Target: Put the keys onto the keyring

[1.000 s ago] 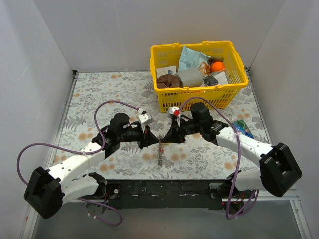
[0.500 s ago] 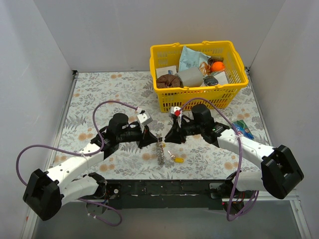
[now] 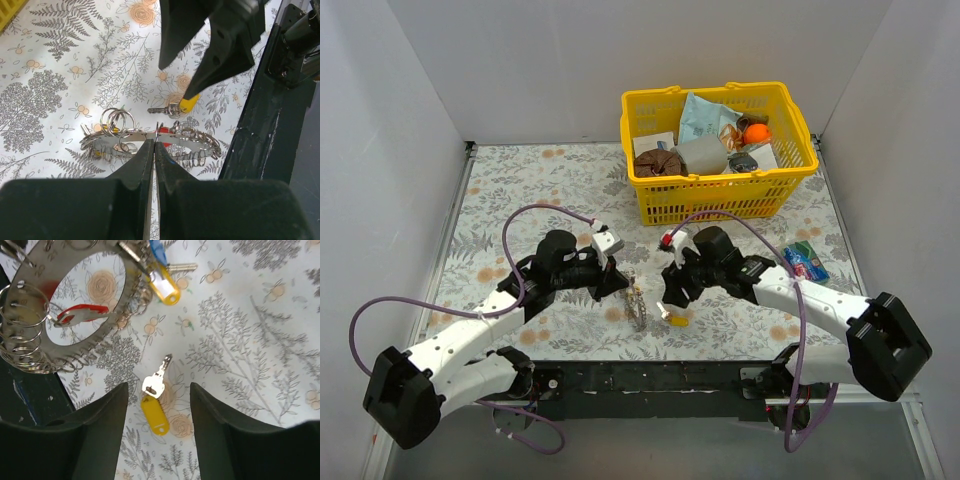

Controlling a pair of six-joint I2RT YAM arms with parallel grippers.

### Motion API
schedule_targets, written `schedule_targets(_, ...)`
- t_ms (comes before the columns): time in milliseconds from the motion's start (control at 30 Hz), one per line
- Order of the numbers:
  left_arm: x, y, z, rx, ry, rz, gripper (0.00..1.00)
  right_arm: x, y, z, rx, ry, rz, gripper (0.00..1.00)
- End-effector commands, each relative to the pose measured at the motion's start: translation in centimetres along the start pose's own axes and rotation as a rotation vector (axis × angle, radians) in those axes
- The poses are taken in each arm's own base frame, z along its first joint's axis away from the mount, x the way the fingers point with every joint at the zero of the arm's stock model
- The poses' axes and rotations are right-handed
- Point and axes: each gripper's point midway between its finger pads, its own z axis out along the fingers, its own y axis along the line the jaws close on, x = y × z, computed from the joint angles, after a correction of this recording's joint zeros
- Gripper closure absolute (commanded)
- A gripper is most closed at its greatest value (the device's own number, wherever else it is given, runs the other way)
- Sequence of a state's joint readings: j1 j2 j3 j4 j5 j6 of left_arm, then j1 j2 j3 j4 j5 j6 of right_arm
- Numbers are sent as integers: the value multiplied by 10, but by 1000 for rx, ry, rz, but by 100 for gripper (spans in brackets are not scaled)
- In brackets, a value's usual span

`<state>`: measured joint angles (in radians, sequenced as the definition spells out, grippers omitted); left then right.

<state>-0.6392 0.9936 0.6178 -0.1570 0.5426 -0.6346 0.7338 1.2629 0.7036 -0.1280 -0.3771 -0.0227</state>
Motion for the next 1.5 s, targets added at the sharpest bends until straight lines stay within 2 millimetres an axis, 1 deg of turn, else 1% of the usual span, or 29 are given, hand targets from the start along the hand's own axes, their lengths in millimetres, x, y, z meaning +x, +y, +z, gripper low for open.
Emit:
schedule_targets(0, -16, -1, -9, -20, -33, 65, 100, 26, 3, 4, 114, 121, 8, 39)
schedule_targets(33, -15, -1, -9, -23, -29, 63, 100, 32, 6, 7, 130, 150, -5, 39)
schedule_targets(100, -15, -1, -10, -25, -32, 64, 100, 35, 10, 10, 144, 168, -4, 39)
schedule_targets(133, -16, -1, -10, -23, -33, 65, 100, 40, 11, 13, 165, 191, -13, 39)
schedule_targets(267, -17, -2, -11, -24, -38, 69, 100, 51, 12, 18, 197, 230, -3, 41)
schedule_targets(467, -18, -6, -12, -5, -41, 76, 100, 58, 14, 23, 198, 254, -1, 48)
schedule_targets(633, -19, -7, -12, 1, -45, 78, 100, 56, 18, 29, 168, 240, 6, 52)
schedule_targets(800, -20, -9, -12, 16, -48, 80, 100, 58, 18, 33, 166, 251, 6, 59)
schedule_targets(833, -21, -10, -12, 19, -49, 81, 100, 58, 19, 34, 160, 249, 8, 62)
schedule_targets(933, -20, -10, -11, 22, -48, 79, 100, 56, 21, 36, 150, 237, 14, 76)
schedule_targets(967, -19, -10, -11, 21, -45, 77, 100, 56, 21, 37, 150, 239, 13, 87)
schedule_targets(1033, -20, -9, -12, 19, -48, 80, 100, 57, 20, 38, 155, 241, 18, 96)
schedule_targets(1067, -19, -9, -11, 19, -45, 77, 100, 57, 19, 38, 157, 239, 17, 99)
schedule_targets(1267, -19, -10, -12, 18, -49, 80, 100, 52, 19, 36, 161, 215, 9, 99)
schedule_targets(1367, -19, -10, -12, 17, -48, 81, 100, 43, 18, 32, 176, 180, 2, 99)
schedule_targets(1467, -19, -10, -12, 18, -49, 81, 100, 30, 17, 26, 183, 134, -18, 99)
